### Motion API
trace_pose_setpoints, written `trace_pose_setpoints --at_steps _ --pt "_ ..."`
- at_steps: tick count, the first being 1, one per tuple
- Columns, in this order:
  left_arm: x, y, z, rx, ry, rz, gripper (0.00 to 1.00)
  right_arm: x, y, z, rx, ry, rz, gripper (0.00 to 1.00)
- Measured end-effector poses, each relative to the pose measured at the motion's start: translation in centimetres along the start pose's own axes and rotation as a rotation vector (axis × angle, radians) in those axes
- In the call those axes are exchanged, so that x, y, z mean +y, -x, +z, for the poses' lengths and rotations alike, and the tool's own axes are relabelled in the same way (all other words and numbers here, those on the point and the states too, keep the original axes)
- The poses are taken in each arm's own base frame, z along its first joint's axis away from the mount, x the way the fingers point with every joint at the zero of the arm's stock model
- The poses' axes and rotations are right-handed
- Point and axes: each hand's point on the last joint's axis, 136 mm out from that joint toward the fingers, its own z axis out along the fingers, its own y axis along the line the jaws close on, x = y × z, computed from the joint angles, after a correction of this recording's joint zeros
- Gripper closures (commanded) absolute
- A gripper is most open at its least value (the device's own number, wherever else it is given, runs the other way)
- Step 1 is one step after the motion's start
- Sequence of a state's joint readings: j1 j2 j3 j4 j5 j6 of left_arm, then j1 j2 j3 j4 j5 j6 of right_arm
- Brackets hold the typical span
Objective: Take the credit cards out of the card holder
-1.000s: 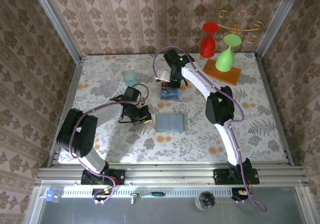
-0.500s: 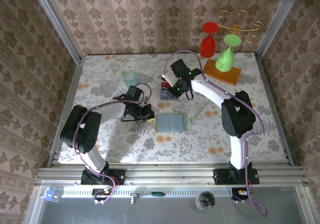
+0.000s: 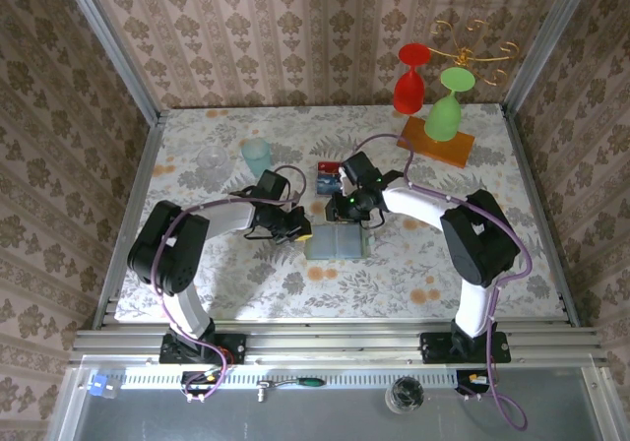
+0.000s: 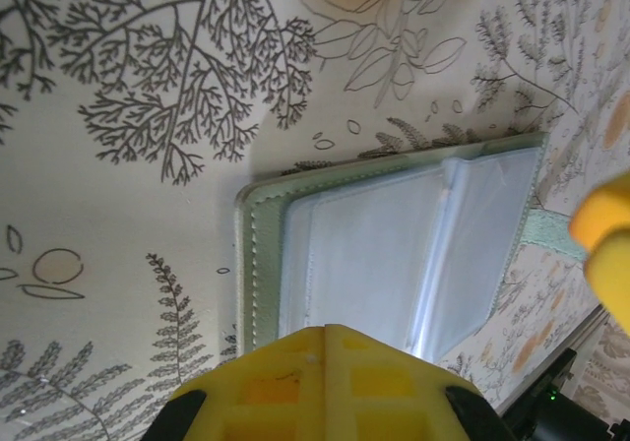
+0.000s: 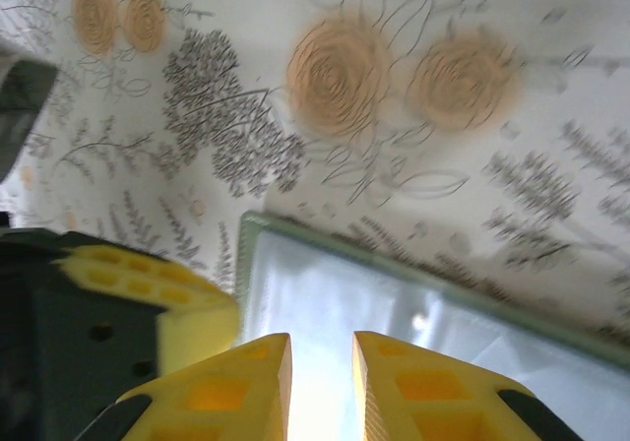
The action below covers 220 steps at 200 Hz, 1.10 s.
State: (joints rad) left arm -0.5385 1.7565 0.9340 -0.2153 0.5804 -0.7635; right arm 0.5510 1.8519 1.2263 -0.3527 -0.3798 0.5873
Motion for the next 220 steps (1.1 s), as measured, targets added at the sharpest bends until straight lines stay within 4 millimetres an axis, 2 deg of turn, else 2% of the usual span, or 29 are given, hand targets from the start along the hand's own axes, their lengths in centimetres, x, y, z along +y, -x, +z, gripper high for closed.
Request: trace_pose_setpoints --at_steps 15,30,59,77,110,151,220 --pt "0.3 -0.2 0.2 0.007 0.006 -0.003 1.00 0.5 -0.7 0.3 0.012 0.040 0.053 0.75" --pt "0.4 -0.3 0.4 0.012 0.010 -0.006 1.00 0.6 -1.6 0.6 0.033 0.065 0.106 0.68" --pt "0.7 -0.5 0.5 0.018 0.018 -0.012 1.00 1.2 -2.5 1.0 0.062 0.104 0.147 0.67" --pt "0.8 -0.5 0.5 0.018 0.021 -0.013 1.00 2.1 -2.6 1.1 0.068 0.130 0.143 0.68" --pt "1.2 -0.8 0.6 0.024 0.026 -0.018 1.00 2.8 -3.5 2.0 0.108 0.144 0.144 0.76" --pt "1.2 -0.9 0.7 0.023 0.026 -0.018 1.00 2.9 -4.5 3.6 0.149 0.131 0.140 0.78" --pt "1.4 -0.9 0.7 0.023 0.028 -0.019 1.00 1.7 -5.6 4.7 0.190 0.071 0.134 0.76"
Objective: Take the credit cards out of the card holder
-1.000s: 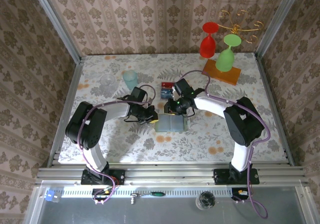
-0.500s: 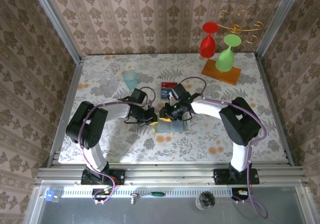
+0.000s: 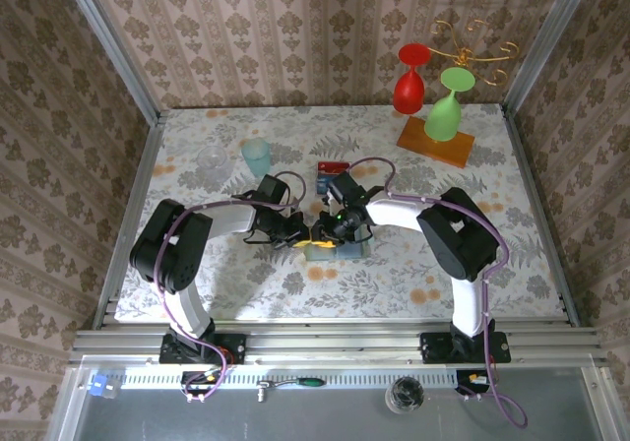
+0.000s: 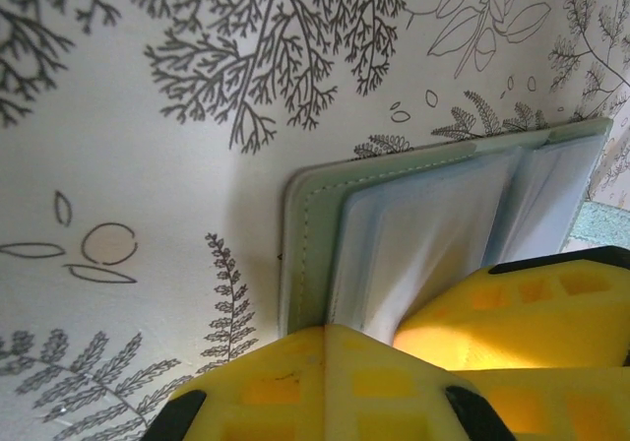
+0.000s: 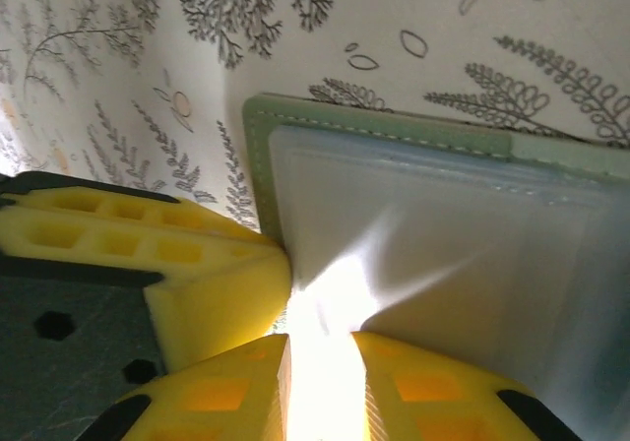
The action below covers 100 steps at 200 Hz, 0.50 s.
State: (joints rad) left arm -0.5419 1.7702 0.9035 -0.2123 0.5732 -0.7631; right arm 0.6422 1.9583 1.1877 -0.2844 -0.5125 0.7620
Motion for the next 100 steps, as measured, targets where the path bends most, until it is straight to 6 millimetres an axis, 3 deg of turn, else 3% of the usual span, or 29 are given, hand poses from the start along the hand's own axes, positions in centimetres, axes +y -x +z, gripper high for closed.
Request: trace_pose_setpoints --at_steps 100 --pt "0.2 0.1 -0.1 0.001 -0.001 -0.009 1.00 -1.3 -0.2 -1.8 -0.028 -0.125 -0.056 0.70"
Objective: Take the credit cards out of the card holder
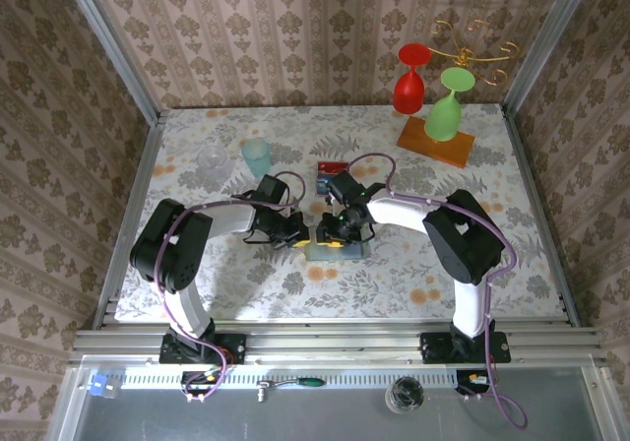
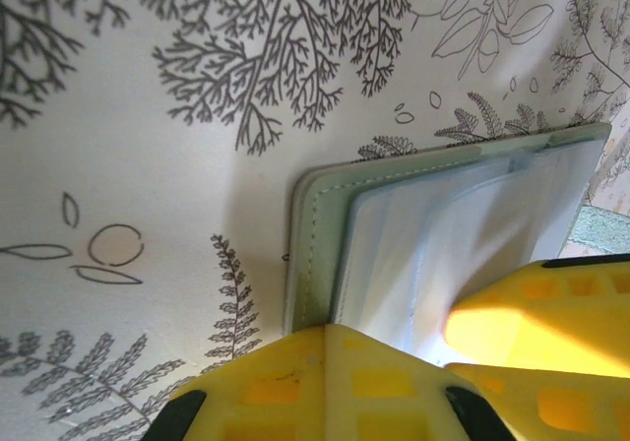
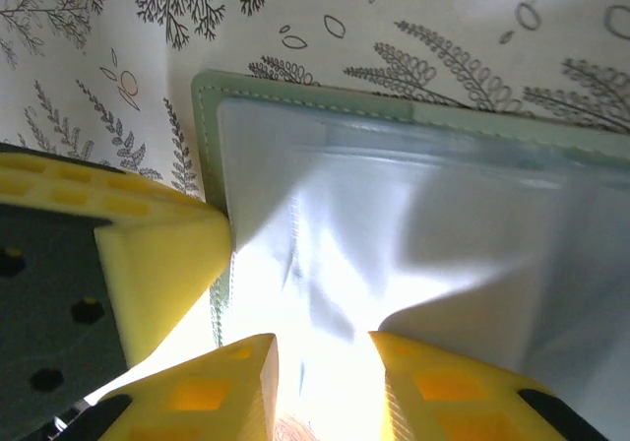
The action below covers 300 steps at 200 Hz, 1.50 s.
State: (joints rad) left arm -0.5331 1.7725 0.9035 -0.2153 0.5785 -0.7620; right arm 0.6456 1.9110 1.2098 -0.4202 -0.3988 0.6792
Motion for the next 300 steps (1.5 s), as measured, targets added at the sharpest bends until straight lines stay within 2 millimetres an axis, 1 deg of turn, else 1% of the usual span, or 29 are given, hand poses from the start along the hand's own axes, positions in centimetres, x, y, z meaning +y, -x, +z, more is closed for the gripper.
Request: trace_pose_setpoints --at_steps 22,35,40,57,65,77,88,97,103,107,128,150,164,187,203,222,235,257,278,300 --pt "0.3 0.1 -0.2 -0.001 0.014 0.002 1.00 0.1 0.3 -1.2 -0.025 -0.008 -0.016 0.69" --pt "0.6 0.3 -0.6 -0.012 0.037 0.013 1.00 0.0 0.6 -2.1 -0.048 -0.014 -0.028 0.66" --pt "0.7 0.4 -0.8 -0.018 0.048 0.017 1.00 0.0 0.8 -2.6 -0.061 -0.016 -0.033 0.63" --pt "1.3 0.9 -1.9 -0.046 0.088 0.031 0.91 -0.4 1.4 -4.3 -0.107 -0.039 -0.057 0.49" --pt "1.4 1.2 -2.5 -0.065 0.103 0.040 0.84 -0.8 1.7 -5.1 -0.128 -0.054 -0.060 0.43" --pt "1.6 1.7 -3.6 -0.097 0.126 0.054 0.72 -1.6 2.1 -6.5 -0.164 -0.085 -0.073 0.31" --pt "1.9 2.2 -4.8 -0.132 0.145 0.070 0.65 -2.5 2.3 -7.7 -0.194 -0.115 -0.073 0.13" --pt "2.2 2.6 -5.7 -0.160 0.162 0.071 0.57 -3.3 2.5 -8.6 -0.216 -0.139 -0.076 0.01" --pt "2.5 3.0 -6.4 -0.180 0.173 0.070 0.50 -3.8 2.6 -9.2 -0.231 -0.156 -0.078 0.00" --pt "2.7 3.2 -6.9 -0.193 0.182 0.080 0.42 -4.2 2.6 -9.6 -0.242 -0.170 -0.079 0.00" --pt "3.4 4.3 -9.3 -0.265 0.217 0.085 0.24 -6.4 2.6 -11.4 -0.285 -0.233 -0.079 0.00" --pt "4.1 5.3 -11.9 -0.347 0.244 0.092 0.01 -9.0 2.7 -12.9 -0.328 -0.304 -0.073 0.00" --pt "4.8 5.6 -13.3 -0.388 0.272 0.096 0.00 -11.0 2.6 -13.7 -0.351 -0.363 -0.065 0.00" --pt "6.6 6.2 -15.5 -0.463 0.360 0.109 0.00 -14.7 2.4 -14.9 -0.390 -0.475 -0.058 0.00" --pt "7.9 6.3 -16.6 -0.508 0.437 0.133 0.00 -17.2 2.5 -15.7 -0.436 -0.556 -0.059 0.00" --pt "9.2 6.3 -17.8 -0.560 0.527 0.178 0.00 -19.7 2.6 -16.6 -0.490 -0.637 -0.069 0.00" --pt "10.0 6.4 -18.6 -0.604 0.579 0.209 0.00 -20.8 3.1 -17.5 -0.540 -0.682 -0.081 0.00" --pt "11.0 6.6 -19.8 -0.679 0.652 0.258 0.00 -21.8 4.3 -18.7 -0.645 -0.723 -0.129 0.00" --pt "12.0 7.1 -20.9 -0.744 0.718 0.296 0.00 -22.8 4.7 -19.1 -0.720 -0.746 -0.190 0.00" --pt "13.0 7.9 -21.8 -0.810 0.792 0.328 0.00 -24.2 5.0 -19.3 -0.769 -0.765 -0.199 0.00"
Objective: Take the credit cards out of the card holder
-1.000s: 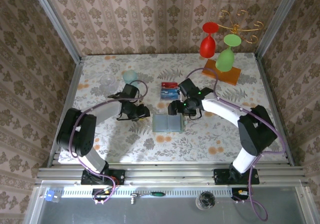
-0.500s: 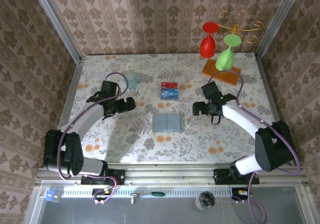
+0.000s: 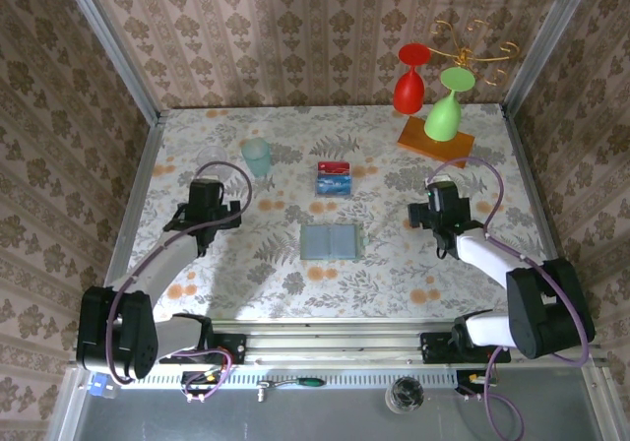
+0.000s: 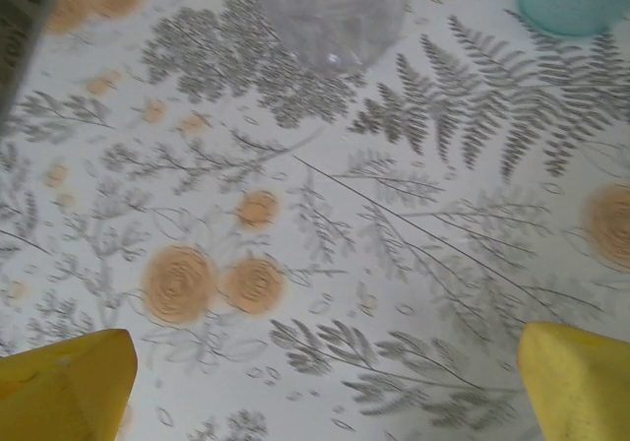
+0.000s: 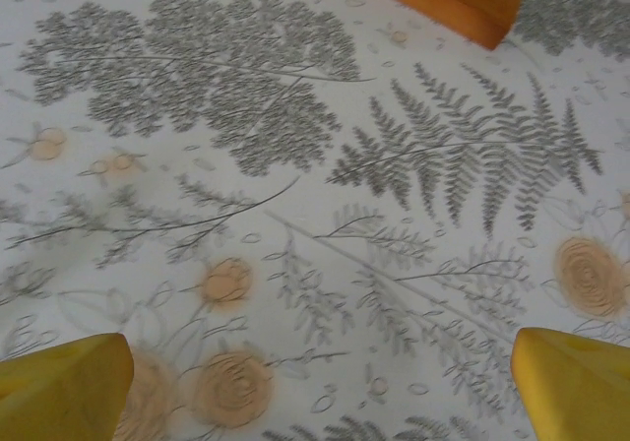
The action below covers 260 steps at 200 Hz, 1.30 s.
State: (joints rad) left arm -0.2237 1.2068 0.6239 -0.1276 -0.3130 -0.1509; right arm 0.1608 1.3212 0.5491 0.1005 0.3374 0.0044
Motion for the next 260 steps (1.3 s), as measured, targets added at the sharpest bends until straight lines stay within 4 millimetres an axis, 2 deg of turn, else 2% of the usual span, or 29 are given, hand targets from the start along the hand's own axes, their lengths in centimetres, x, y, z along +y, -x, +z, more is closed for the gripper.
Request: trace_pose_setpoints --at_steps 26,47,60,73,91,106,120,149,167,202,260 --pt "1.4 -0.1 1.3 -0.097 0.050 0.007 0.00 -1.3 1.7 0.9 -0.092 -0.029 0.053 0.00" --pt "2.0 -1.0 2.7 -0.154 0.069 0.020 0.00 -1.3 3.3 1.4 -0.166 -0.020 0.077 0.00" --pt "2.1 -1.3 3.5 -0.174 0.069 0.034 0.00 -1.2 3.6 1.9 -0.184 -0.010 0.088 0.00" --pt "2.0 -0.7 3.9 -0.209 0.058 0.038 0.00 -0.9 3.8 2.4 -0.200 0.009 0.098 0.00" --pt "2.6 1.1 4.1 -0.290 0.045 0.010 0.00 -0.9 4.5 2.8 -0.243 0.025 0.123 0.00" --pt "3.2 2.5 4.2 -0.358 0.041 -0.018 0.00 -0.9 4.5 2.9 -0.263 0.042 0.138 0.00" --pt "3.7 2.8 4.6 -0.397 0.033 -0.036 0.00 -1.0 4.1 2.9 -0.285 0.064 0.153 0.00" --pt "3.2 0.8 6.1 -0.376 -0.009 -0.032 0.00 -0.6 2.7 3.4 -0.284 0.103 0.164 0.00" --pt "2.7 0.9 6.1 -0.382 -0.035 -0.027 0.00 -0.4 3.2 3.2 -0.304 0.119 0.168 0.00" --pt "2.3 2.8 5.9 -0.422 -0.041 -0.021 0.00 -0.2 3.8 3.0 -0.329 0.133 0.173 0.00" --pt "1.6 2.9 5.8 -0.424 -0.052 0.008 0.00 -0.2 4.1 2.9 -0.342 0.135 0.174 0.00"
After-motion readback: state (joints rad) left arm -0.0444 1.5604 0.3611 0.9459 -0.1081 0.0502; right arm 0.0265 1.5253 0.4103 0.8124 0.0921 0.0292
